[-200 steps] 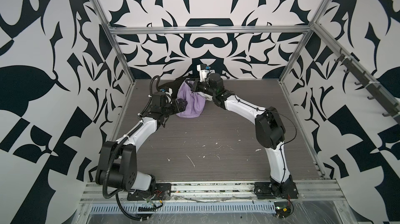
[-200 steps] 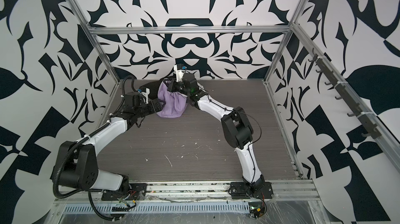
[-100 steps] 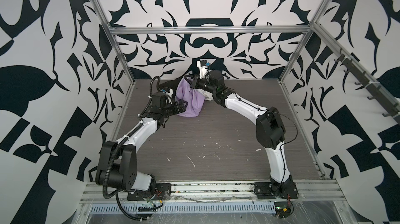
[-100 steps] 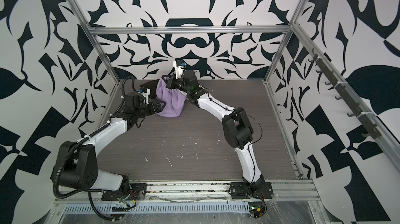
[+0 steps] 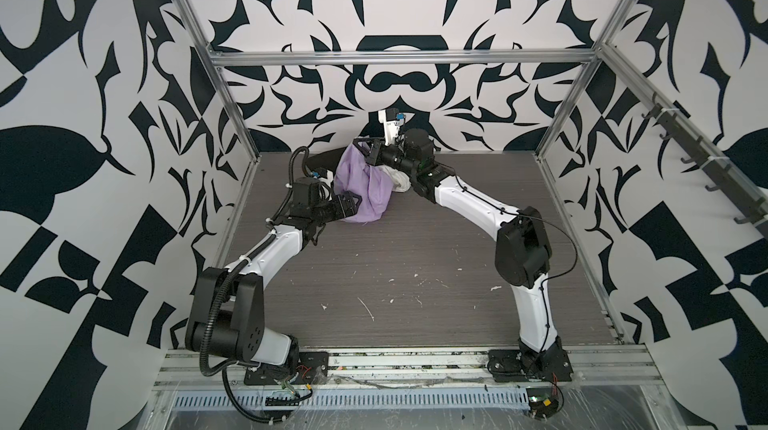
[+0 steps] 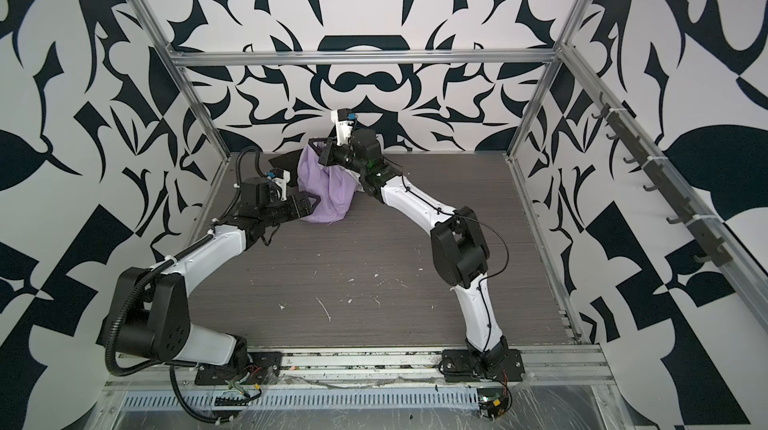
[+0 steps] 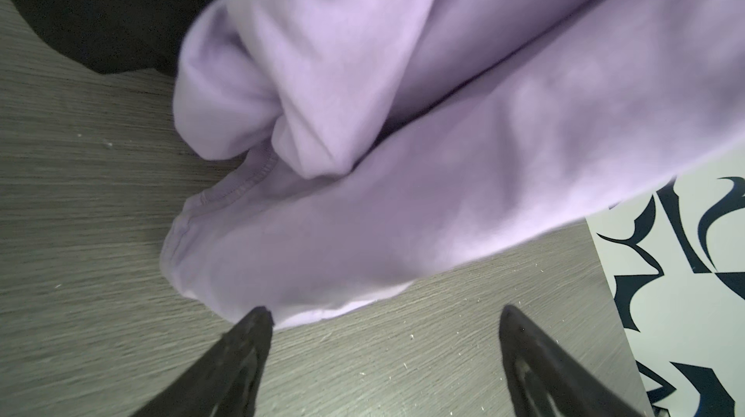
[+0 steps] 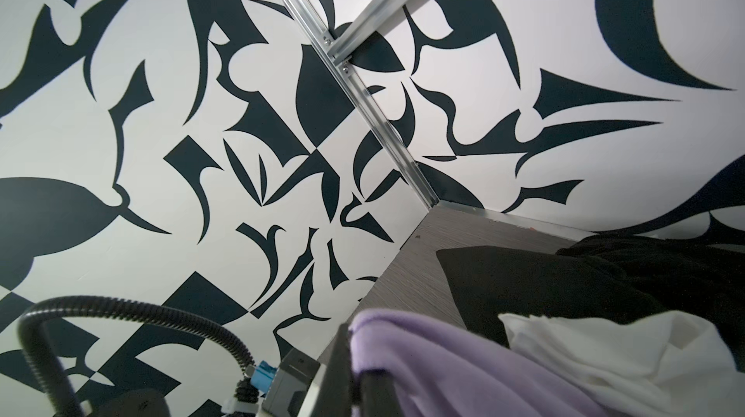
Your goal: Pick out a specific cloth from the pile
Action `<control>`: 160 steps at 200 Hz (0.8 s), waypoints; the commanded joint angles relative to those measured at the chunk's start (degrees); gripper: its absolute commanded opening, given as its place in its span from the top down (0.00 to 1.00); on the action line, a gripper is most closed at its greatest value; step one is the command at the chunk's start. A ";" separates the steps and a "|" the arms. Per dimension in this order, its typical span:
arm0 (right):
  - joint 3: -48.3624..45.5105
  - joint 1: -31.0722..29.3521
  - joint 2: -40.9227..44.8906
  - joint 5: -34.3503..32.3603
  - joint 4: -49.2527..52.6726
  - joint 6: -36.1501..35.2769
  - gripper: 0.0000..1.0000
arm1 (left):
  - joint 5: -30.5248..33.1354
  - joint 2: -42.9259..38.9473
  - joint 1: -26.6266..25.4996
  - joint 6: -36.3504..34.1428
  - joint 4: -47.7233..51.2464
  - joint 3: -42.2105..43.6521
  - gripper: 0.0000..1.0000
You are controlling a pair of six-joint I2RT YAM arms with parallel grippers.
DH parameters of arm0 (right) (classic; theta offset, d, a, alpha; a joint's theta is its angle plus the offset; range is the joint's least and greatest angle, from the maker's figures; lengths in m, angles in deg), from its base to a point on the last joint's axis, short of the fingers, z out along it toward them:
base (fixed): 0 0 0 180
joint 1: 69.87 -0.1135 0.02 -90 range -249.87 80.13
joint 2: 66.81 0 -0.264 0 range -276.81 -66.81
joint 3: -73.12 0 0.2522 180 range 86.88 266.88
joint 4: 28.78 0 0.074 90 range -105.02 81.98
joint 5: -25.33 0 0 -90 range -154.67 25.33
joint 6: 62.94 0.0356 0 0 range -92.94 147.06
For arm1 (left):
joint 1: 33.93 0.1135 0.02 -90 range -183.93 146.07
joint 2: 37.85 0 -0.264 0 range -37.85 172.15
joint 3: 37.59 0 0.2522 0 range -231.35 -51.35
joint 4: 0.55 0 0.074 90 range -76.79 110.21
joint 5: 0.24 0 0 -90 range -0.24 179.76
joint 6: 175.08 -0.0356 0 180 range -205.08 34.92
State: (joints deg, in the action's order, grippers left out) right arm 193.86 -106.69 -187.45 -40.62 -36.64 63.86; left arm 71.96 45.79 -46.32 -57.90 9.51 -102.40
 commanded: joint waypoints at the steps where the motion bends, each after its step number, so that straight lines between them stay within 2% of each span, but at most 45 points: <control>1: 4.38 0.07 6.00 1.37 -6.67 -1.37 1.00 | -0.31 0.73 0.25 -0.61 -0.95 -1.41 0.10; 160: 7.67 -0.08 8.05 3.37 -6.41 -1.29 1.00 | 1.23 -0.40 0.25 -3.50 0.80 -4.13 0.10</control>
State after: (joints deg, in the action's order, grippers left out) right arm 197.00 -106.60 -185.11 -38.76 -36.32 63.44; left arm 72.40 46.22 -46.32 -59.89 9.57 -104.69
